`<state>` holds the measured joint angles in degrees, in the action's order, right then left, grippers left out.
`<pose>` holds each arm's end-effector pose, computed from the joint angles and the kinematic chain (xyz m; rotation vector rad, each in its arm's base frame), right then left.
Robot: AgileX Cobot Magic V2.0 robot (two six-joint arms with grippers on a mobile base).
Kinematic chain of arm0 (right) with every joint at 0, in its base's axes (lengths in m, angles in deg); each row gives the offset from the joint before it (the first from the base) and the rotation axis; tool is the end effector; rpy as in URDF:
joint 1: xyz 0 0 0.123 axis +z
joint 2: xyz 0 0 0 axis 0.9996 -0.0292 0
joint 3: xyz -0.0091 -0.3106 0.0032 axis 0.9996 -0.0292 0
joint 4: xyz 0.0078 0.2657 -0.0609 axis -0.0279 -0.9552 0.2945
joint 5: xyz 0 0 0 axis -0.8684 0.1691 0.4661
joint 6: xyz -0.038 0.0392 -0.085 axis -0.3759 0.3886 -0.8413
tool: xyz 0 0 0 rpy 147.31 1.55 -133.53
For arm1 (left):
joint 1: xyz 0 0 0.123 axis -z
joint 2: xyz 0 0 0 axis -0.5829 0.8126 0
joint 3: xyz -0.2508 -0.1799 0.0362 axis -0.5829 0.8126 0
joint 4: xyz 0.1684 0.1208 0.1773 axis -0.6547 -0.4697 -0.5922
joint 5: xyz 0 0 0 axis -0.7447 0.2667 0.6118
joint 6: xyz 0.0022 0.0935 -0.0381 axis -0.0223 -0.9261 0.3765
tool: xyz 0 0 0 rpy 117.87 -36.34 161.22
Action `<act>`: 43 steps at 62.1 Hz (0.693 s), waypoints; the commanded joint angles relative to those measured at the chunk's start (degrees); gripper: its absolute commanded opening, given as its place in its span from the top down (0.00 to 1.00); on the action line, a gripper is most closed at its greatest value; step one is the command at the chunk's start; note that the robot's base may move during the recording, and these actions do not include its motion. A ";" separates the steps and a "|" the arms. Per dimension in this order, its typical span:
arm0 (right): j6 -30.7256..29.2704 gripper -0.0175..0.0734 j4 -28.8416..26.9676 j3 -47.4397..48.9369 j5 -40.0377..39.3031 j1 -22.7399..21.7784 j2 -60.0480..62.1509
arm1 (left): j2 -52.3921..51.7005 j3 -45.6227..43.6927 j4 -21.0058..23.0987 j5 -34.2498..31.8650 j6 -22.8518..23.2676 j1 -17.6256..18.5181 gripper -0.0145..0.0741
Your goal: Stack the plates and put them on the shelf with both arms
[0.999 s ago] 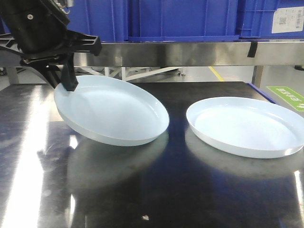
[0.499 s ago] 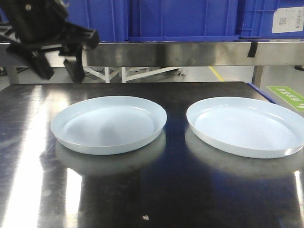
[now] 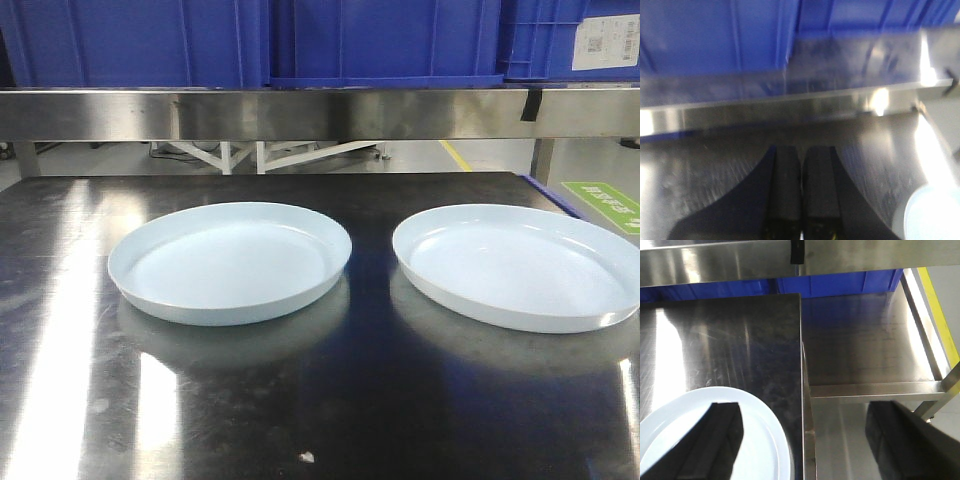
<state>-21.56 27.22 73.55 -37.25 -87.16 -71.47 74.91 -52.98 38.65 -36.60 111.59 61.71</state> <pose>0.2592 0.0062 0.3164 0.1181 2.0983 0.1048 0.2781 -0.1224 0.4744 0.1194 2.0232 -0.3330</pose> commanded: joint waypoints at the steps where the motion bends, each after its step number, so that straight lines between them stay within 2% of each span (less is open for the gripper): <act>1: -0.25 0.13 0.01 2.07 -4.05 -0.12 1.04 | -6.51 -0.36 -1.88 -5.36 1.45 -1.45 0.73; 9: -0.25 0.13 0.01 2.07 -4.05 -0.12 1.04 | -14.79 4.62 -3.22 -6.97 2.55 -4.09 0.73; 24: -0.25 0.13 0.01 2.07 -3.98 -0.12 1.04 | -29.50 19.99 -11.12 -6.84 8.80 -11.12 0.73; 28: -0.25 0.13 0.01 2.07 -3.85 -0.12 1.04 | -33.43 24.13 -11.62 -6.84 10.29 -12.90 0.73; 35: -0.25 0.13 0.01 2.07 -3.73 -0.12 1.04 | -38.85 31.02 -11.62 -6.97 10.34 -15.58 0.73; 43: -0.25 0.13 0.01 2.07 -3.62 -0.12 1.04 | -43.91 38.09 -11.62 -7.06 10.34 -17.10 0.73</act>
<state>-21.56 27.17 73.55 -37.13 -87.16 -71.47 33.17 -16.56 28.06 -38.97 121.25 45.31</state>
